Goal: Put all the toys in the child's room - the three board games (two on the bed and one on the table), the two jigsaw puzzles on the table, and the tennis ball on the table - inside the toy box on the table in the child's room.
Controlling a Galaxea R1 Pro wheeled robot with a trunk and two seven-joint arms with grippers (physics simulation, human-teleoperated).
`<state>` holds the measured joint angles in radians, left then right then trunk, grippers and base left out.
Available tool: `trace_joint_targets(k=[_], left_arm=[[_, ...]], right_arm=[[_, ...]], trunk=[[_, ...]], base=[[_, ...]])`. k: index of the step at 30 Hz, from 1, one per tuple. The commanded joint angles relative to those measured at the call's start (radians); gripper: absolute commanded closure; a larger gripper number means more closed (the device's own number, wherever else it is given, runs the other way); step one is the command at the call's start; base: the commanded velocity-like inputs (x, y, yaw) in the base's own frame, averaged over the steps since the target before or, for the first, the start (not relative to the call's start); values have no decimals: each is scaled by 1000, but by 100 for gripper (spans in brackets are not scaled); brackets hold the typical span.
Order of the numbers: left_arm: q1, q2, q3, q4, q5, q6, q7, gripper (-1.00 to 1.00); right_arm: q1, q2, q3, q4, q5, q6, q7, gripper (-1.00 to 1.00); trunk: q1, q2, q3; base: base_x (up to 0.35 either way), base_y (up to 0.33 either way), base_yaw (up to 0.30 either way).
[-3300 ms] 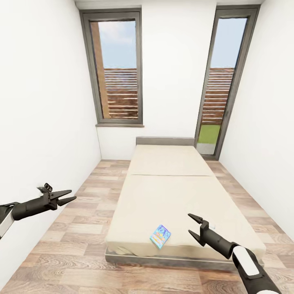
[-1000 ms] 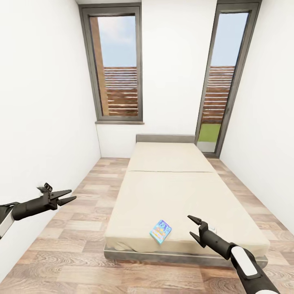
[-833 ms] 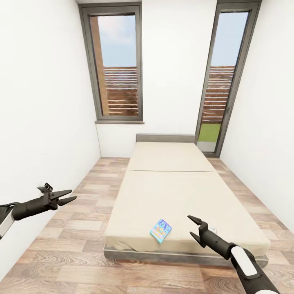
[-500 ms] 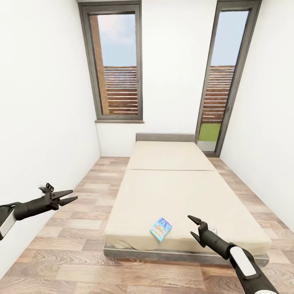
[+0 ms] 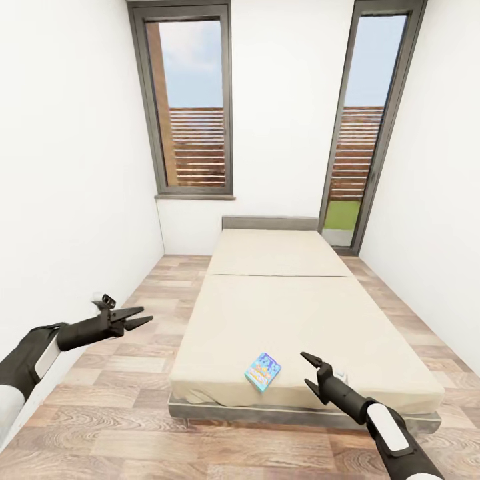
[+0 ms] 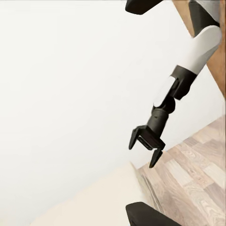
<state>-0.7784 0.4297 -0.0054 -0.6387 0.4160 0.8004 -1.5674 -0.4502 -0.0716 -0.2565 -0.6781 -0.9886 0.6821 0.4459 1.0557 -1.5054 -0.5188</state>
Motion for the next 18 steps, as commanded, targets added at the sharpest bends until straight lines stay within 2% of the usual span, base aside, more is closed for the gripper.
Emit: trace_joint_targets(k=[1, 3, 6, 9, 15, 18], left_arm=[[-1, -13, -9, -25, -2, 23, -3, -100], [-1, -48, -42, -107, -18, 77, -3, -100], [1, -78, -80, -200, -49, 145, -3, -100], [3, -96, -95, -242, -65, 179, 21, -100], [7, -107, -100, -283, -71, 207, 42, -100], [8, -109, -101, -287, -69, 210, 43, -100]], right_arm=[[-1, 1, -4, 2, -3, 5, -2, -100], [-1, 4, -4, 11, -4, -2, -9, -100], [-4, 15, -2, 40, -2, -19, -19, -100], [-7, 23, -1, 59, -1, -24, -29, -100], [-13, 28, -1, 70, -4, -25, -39, -100], [-14, 30, -1, 71, -4, -26, -40, -100]], trunk=[[0, -1, -1], [0, -1, -1], [0, -1, -1], [0, -1, -1], [0, -1, -1], [11, -22, -10]], base=[[0, 0, 0], [0, 0, 0], [0, 0, 0], [0, 0, 0], [0, 0, 0], [0, 0, 0]])
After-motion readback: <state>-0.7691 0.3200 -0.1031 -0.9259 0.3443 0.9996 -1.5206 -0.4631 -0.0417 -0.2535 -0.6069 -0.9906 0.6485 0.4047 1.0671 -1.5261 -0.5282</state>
